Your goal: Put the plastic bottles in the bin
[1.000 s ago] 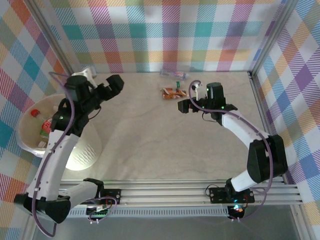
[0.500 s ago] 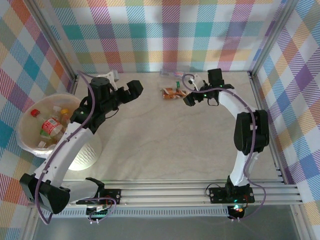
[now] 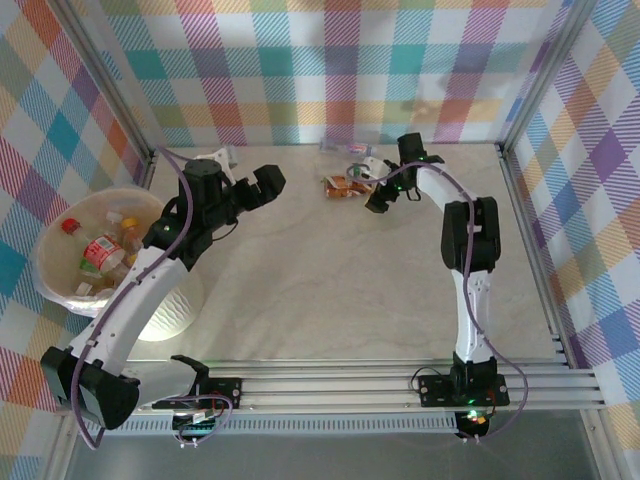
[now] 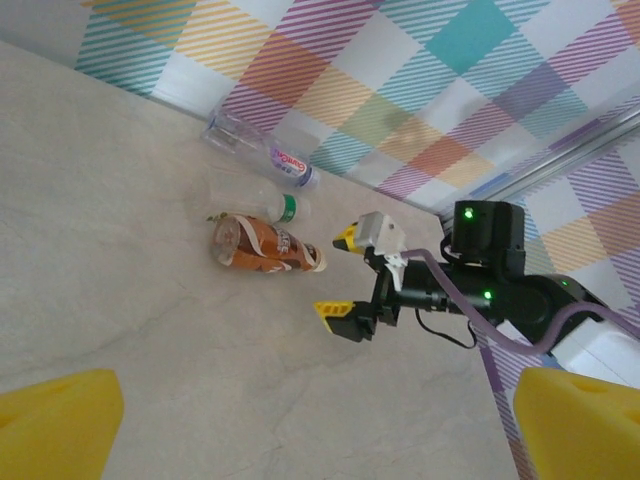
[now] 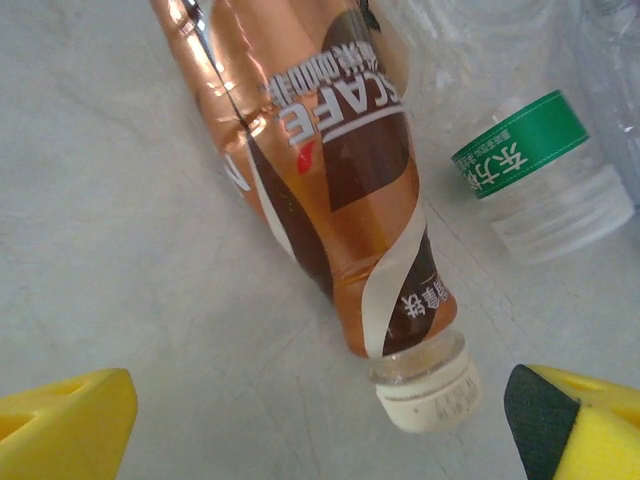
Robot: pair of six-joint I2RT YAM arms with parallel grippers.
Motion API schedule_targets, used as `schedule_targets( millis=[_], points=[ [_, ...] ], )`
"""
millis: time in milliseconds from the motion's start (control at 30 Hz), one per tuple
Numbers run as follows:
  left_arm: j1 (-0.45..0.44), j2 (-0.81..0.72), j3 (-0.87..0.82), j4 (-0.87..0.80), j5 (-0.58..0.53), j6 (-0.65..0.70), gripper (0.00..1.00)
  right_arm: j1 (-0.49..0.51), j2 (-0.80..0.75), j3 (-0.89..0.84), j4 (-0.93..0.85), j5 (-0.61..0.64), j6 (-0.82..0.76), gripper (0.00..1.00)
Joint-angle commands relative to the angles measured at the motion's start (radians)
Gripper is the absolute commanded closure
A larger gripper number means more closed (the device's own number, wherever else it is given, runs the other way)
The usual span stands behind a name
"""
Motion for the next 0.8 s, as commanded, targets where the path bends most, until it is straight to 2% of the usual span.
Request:
schedule_targets(
  millis=[0,200,433,667,767],
  points=[
    [-0.013,-0.017,-0.009,-0.003,0.001,-0.009,0.00,0.008,0.063,0.082,-0.048,-0.039,-0.053,0.05],
    [-0.013,0.008,-0.018,-0.006,0.014,-0.019,0.00,0.020,0.177,0.217,-0.109,-0.071,-0.093,0.07],
    [-0.015,0.023,-0.019,-0.012,0.015,-0.020,0.00,0.028,0.192,0.221,-0.142,-0.074,-0.163,0.15],
    [-0.015,0.021,-0.023,-0.013,0.002,-0.015,0.00,0.030,0.181,0.167,-0.107,-0.077,-0.207,0.32],
    [-0.015,0.022,-0.029,-0.014,-0.008,-0.014,0.00,0.029,0.171,0.159,-0.098,-0.090,-0.198,0.47]
  ],
)
